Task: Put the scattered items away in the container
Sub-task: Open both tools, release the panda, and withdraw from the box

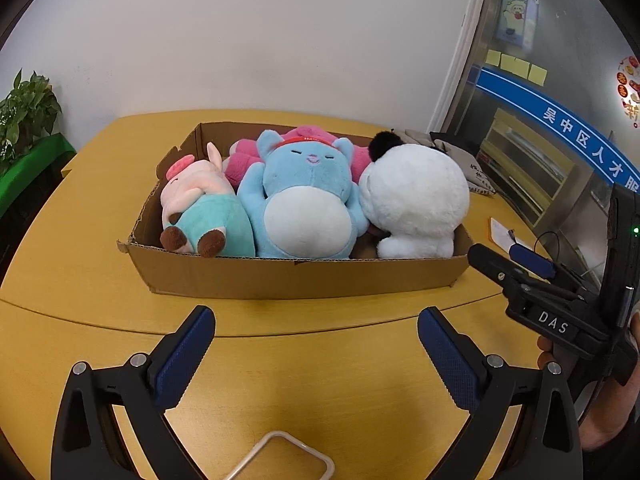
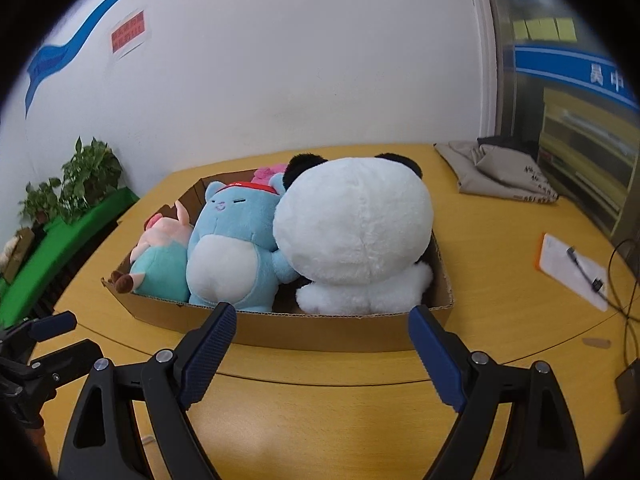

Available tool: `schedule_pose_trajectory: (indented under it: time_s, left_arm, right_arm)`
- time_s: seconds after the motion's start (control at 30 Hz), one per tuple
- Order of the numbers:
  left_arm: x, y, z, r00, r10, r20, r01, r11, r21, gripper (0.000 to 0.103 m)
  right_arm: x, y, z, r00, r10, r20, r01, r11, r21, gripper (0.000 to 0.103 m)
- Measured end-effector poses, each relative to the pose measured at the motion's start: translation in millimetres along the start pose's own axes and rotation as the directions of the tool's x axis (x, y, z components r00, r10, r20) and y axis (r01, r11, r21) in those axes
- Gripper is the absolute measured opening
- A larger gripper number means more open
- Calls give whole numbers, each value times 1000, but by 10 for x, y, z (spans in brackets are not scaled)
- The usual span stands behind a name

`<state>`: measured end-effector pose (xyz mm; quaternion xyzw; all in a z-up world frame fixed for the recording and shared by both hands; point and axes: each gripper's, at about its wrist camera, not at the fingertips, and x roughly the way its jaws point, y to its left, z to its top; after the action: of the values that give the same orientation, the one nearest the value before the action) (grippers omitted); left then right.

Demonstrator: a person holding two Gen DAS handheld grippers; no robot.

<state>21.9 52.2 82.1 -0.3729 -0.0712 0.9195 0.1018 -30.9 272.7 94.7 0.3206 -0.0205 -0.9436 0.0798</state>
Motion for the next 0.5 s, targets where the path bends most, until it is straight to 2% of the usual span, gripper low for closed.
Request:
schedule_pose_trajectory:
  time_s: [0.17,0.5]
  left_arm:
    - [-117,5,6,999,-17,31,17,1000,-11,103]
    - [-179,27,-26,999,-11,45,12,1000,-24,103]
  right_arm:
    - [-138,174,-8,1000,18,3,-18,998,-53,88]
    - [-240,284,-56,1000,-25,14,26,996,-90,88]
